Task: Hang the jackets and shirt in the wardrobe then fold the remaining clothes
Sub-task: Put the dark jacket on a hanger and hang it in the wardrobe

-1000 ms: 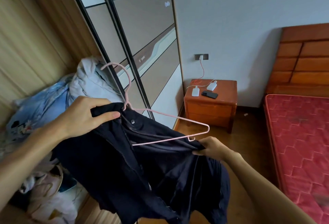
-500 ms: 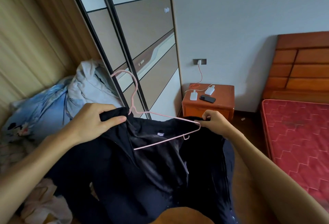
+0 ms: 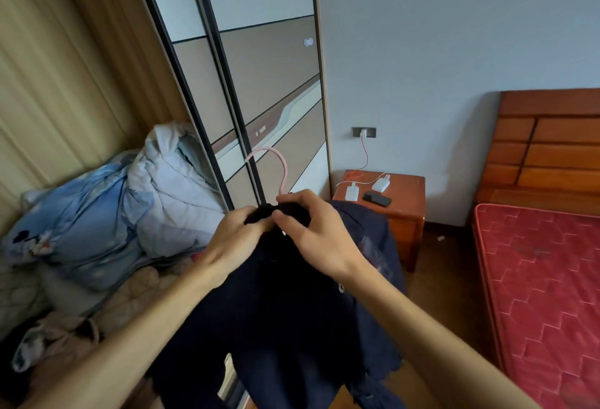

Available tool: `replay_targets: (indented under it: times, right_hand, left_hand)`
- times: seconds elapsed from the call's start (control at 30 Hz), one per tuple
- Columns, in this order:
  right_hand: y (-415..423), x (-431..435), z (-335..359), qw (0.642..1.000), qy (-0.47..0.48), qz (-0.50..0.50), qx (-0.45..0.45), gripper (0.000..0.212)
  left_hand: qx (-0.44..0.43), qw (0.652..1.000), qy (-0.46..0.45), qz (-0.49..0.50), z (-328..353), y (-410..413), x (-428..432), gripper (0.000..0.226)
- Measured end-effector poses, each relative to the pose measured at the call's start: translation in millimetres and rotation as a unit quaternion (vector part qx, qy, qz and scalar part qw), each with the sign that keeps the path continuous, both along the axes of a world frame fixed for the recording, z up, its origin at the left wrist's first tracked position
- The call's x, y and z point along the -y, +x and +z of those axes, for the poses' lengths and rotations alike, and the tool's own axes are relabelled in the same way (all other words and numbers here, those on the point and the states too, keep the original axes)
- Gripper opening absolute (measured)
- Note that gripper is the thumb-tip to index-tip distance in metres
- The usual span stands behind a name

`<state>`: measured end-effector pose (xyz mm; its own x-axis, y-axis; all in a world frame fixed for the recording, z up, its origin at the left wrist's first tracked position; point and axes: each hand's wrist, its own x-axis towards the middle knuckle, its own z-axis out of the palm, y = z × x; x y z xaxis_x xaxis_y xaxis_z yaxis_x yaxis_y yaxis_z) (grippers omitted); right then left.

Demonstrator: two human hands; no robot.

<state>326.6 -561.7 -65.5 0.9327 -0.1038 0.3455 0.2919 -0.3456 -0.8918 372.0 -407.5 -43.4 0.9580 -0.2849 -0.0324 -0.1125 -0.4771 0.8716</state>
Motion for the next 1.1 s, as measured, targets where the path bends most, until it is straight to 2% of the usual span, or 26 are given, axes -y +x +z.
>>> replay_targets:
  times: [0.03, 0.07, 0.17, 0.33, 0.43, 0.5, 0.57, 0.6, 0.63, 0.67, 0.7, 0.77, 0.87, 1.03, 1.1]
  right_hand:
    - [-1, -4, 1, 1.000, 0.011, 0.007, 0.003, 0.030]
    - [-3, -6, 4, 1.000, 0.014, 0.022, 0.005, 0.032]
    - [-6, -10, 10, 0.996, -0.002, 0.093, -0.003, 0.041]
    - [-6, 10, 12, 0.961, 0.036, 0.261, -0.089, 0.068]
    - [-8, 40, 23, 0.938, -0.006, 0.327, -0.120, 0.065]
    - [-6, 58, 28, 0.962, -0.010, 0.261, -0.086, 0.051]
    - [6, 83, 30, 0.994, -0.060, 0.088, 0.031, 0.035]
    - [15, 94, 33, 0.990, -0.125, 0.010, 0.071, 0.030]
    - [24, 101, 38, 0.975, -0.201, -0.027, 0.093, 0.034]
    - [34, 105, 41, 0.961, -0.261, -0.029, 0.087, 0.042]
    - [45, 106, 42, 0.958, -0.282, -0.012, 0.060, 0.044]
    - [62, 89, 48, 0.960, -0.277, 0.022, 0.022, 0.031]
    - [83, 49, 59, 0.958, -0.270, 0.058, 0.080, 0.047]
    - [128, -27, 95, 0.956, -0.242, 0.135, 0.097, 0.056]
    - [145, -58, 114, 0.963, -0.211, 0.144, 0.084, 0.049]
  left_hand:
    - [-0.072, 0.995, -0.068, 0.024, 6, 3, 1, 0.028]
    - [-0.112, 0.989, -0.089, 0.031, 13, 5, 0, 0.036]
    - [-0.129, 0.989, -0.052, 0.045, 22, 8, -3, 0.057]
    - [-0.105, 0.987, -0.064, 0.101, 31, 8, -13, 0.047]
    - [-0.049, 0.989, -0.052, 0.132, 40, 14, -20, 0.033]
    - [-0.011, 0.989, -0.044, 0.137, 46, 19, -29, 0.025]
    - [0.026, 0.987, -0.040, 0.152, 57, 24, -40, 0.021]
    - [0.043, 0.985, -0.044, 0.160, 63, 28, -48, 0.020]
    - [0.059, 0.983, -0.052, 0.163, 70, 29, -56, 0.021]
    - [0.074, 0.981, -0.060, 0.167, 77, 31, -64, 0.023]
    - [0.085, 0.979, -0.058, 0.174, 85, 33, -71, 0.024]
    - [0.098, 0.978, -0.035, 0.181, 97, 37, -87, 0.026]
    - [0.108, 0.975, -0.035, 0.192, 110, 50, -118, 0.028]
    - [0.189, 0.956, -0.014, 0.223, 132, 80, -166, 0.022]
    - [0.238, 0.944, -0.004, 0.229, 145, 94, -185, 0.017]
